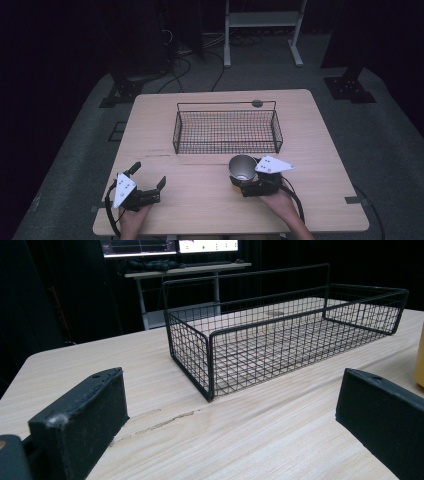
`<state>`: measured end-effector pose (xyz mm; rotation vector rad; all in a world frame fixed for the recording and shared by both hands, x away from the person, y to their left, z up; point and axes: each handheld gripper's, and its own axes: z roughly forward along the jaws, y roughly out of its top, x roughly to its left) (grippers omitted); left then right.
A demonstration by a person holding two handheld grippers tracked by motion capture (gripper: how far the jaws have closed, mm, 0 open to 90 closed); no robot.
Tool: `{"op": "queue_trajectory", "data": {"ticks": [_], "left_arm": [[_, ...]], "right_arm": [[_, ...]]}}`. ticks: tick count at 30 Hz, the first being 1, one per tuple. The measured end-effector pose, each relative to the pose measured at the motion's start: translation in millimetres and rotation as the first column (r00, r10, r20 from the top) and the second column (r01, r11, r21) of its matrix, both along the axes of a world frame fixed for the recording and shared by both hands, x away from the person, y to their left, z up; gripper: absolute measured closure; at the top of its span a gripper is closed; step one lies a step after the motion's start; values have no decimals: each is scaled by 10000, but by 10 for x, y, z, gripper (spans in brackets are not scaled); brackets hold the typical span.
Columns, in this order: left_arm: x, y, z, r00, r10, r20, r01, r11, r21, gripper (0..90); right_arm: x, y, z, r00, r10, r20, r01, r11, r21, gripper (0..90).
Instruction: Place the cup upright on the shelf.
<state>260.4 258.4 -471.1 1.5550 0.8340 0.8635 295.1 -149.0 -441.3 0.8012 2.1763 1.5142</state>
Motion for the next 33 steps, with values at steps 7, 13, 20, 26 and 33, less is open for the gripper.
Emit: {"op": "queue_trajectory", "data": {"ticks": [7, 13, 20, 26, 33], "left_arm": [[0, -1, 0, 10000, 9, -1, -9, 10000, 9, 0], [0, -1, 0, 10000, 6, 0, -6, 10000, 5, 0], [0, 2, 0, 10000, 6, -2, -6, 10000, -2, 0], [-1, 1, 0, 10000, 8, 2, -8, 10000, -6, 0], [-1, 2, 0, 10000, 11, -3, -11, 10000, 14, 0]], "right_arm": [[35, -43, 117, 9999, -59, 138, 59, 10000, 23, 113], [68, -62, 187, 9998, -103, 165, 102, 9999, 60, 113], [112, -64, 273, 9995, -121, 284, 121, 9999, 1, 113], [161, -79, 327, 9994, -148, 325, 147, 9999, 34, 113], [220, -80, 388, 9993, -189, 320, 189, 9998, 4, 113]]}}
